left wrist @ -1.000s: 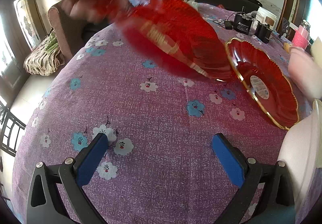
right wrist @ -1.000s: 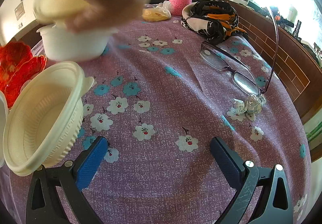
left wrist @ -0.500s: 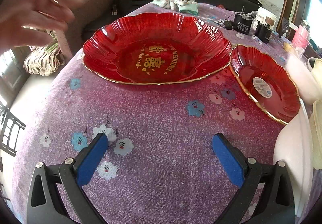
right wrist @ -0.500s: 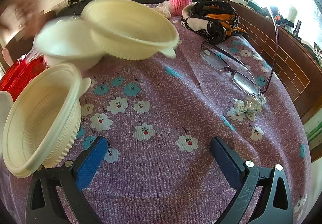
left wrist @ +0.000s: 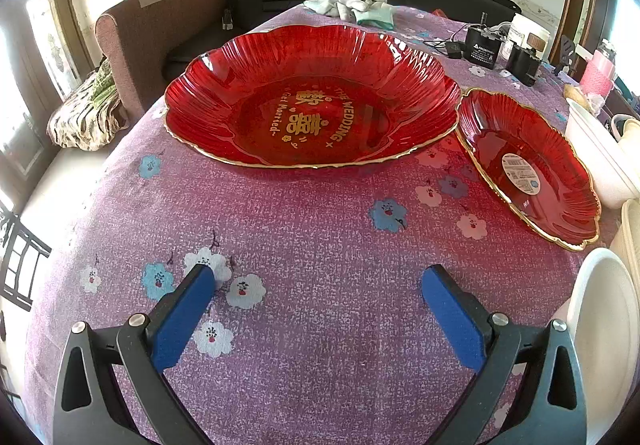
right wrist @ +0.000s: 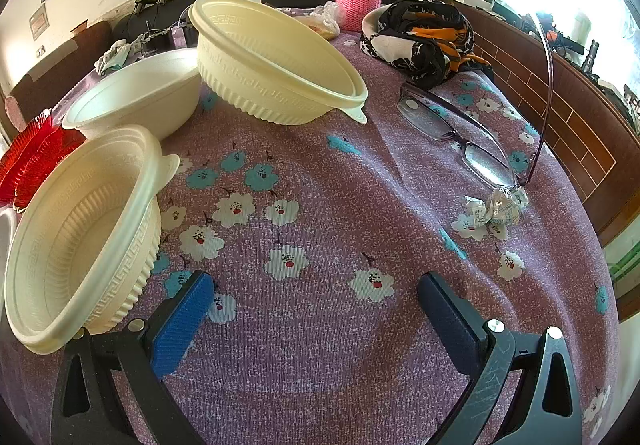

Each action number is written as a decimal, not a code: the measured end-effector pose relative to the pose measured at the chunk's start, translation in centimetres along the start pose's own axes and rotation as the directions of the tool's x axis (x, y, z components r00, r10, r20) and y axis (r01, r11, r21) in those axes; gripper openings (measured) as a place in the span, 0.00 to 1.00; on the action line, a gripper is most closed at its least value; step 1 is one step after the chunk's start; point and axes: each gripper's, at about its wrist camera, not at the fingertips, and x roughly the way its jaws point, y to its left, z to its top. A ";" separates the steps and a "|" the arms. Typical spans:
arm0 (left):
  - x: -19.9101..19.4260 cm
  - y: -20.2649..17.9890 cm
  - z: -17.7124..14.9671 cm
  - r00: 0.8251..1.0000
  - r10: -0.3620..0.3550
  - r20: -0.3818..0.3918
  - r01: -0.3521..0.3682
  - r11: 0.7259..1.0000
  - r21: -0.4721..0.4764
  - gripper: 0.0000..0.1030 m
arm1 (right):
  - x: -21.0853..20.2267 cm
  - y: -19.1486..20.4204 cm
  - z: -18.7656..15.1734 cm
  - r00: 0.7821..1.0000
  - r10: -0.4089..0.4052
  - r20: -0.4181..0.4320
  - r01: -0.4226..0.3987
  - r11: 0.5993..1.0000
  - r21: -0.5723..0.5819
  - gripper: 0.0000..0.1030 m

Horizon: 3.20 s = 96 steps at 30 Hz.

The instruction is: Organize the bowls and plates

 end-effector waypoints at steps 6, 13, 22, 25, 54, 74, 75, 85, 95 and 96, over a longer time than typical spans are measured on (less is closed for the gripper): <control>0.0 0.0 0.0 1.000 0.000 0.000 0.000 1.000 0.000 1.00 | 0.0 0.0 0.0 1.000 0.000 0.000 0.000 1.000 0.000 0.99; 0.0 0.0 0.0 1.000 0.001 0.000 -0.001 1.000 -0.006 1.00 | 0.0 0.0 0.0 1.000 0.000 0.000 0.000 1.000 0.000 0.99; 0.0 0.2 -0.1 1.000 0.007 0.000 -0.007 1.000 -0.010 1.00 | 0.0 0.0 0.0 1.000 -0.001 0.001 0.001 1.000 0.000 0.99; -0.2 0.2 -0.1 1.000 0.009 -0.003 -0.009 1.000 -0.009 1.00 | 0.0 0.0 0.1 1.000 0.000 0.001 0.000 1.000 0.001 0.99; -15.2 1.2 -4.9 0.999 0.046 0.017 -0.047 0.999 0.003 1.00 | -6.2 -3.4 -3.1 0.953 0.298 -0.050 -0.279 0.932 0.230 0.90; -14.9 7.9 -0.3 1.000 0.026 -0.001 -0.026 0.999 -0.034 1.00 | -13.7 12.5 5.0 0.897 0.391 -0.205 -0.416 0.905 -0.091 0.91; -14.8 8.2 -0.2 0.999 0.038 -0.002 -0.038 0.999 -0.034 1.00 | -13.6 13.1 5.4 0.888 0.408 -0.212 -0.433 0.897 -0.085 0.91; -14.1 10.2 0.7 0.997 0.081 0.007 -0.081 0.997 -0.007 1.00 | -13.3 21.2 9.1 0.858 0.451 -0.245 -0.498 0.848 -0.183 0.86; -12.5 12.3 2.3 1.000 0.017 -0.009 -0.017 1.000 -0.011 1.00 | -12.0 26.8 10.1 0.841 0.465 -0.278 -0.527 0.819 -0.226 0.80; -12.2 12.6 2.6 1.000 0.004 -0.014 -0.004 1.000 -0.018 1.00 | -11.8 27.0 10.3 0.839 0.468 -0.278 -0.530 0.818 -0.223 0.80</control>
